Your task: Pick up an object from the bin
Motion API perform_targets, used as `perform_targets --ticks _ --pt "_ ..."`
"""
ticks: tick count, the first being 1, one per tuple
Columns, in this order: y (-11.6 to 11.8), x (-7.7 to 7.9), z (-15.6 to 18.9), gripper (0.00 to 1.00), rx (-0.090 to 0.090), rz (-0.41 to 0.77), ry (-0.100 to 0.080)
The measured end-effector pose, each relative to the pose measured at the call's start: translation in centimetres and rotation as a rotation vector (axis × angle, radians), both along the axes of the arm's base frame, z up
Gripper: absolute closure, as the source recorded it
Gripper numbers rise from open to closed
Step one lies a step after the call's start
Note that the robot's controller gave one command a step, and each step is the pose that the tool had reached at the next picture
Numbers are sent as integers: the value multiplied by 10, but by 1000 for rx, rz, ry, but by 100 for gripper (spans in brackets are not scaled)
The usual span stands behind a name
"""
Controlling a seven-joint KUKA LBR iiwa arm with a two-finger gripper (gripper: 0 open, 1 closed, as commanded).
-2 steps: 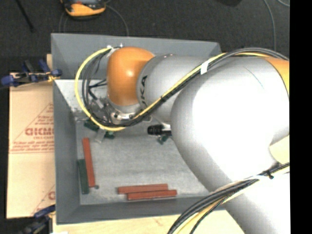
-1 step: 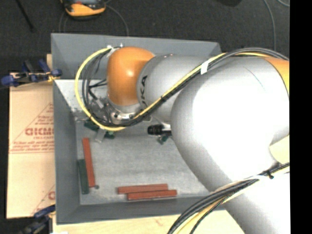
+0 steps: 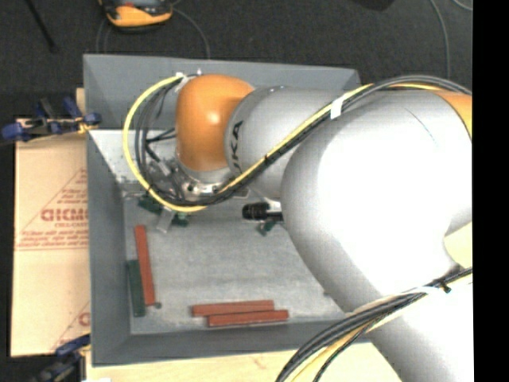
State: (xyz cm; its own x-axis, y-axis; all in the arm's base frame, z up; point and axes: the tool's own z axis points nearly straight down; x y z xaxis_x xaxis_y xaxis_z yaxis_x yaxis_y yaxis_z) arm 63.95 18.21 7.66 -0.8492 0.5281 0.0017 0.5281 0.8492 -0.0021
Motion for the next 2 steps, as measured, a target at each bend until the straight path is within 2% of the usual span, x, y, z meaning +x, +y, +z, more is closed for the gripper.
perform_targets --ticks 1,2 --pt "-1 -1 20 100 -1 0 5" --pt "0 0 42 100 0 0 0"
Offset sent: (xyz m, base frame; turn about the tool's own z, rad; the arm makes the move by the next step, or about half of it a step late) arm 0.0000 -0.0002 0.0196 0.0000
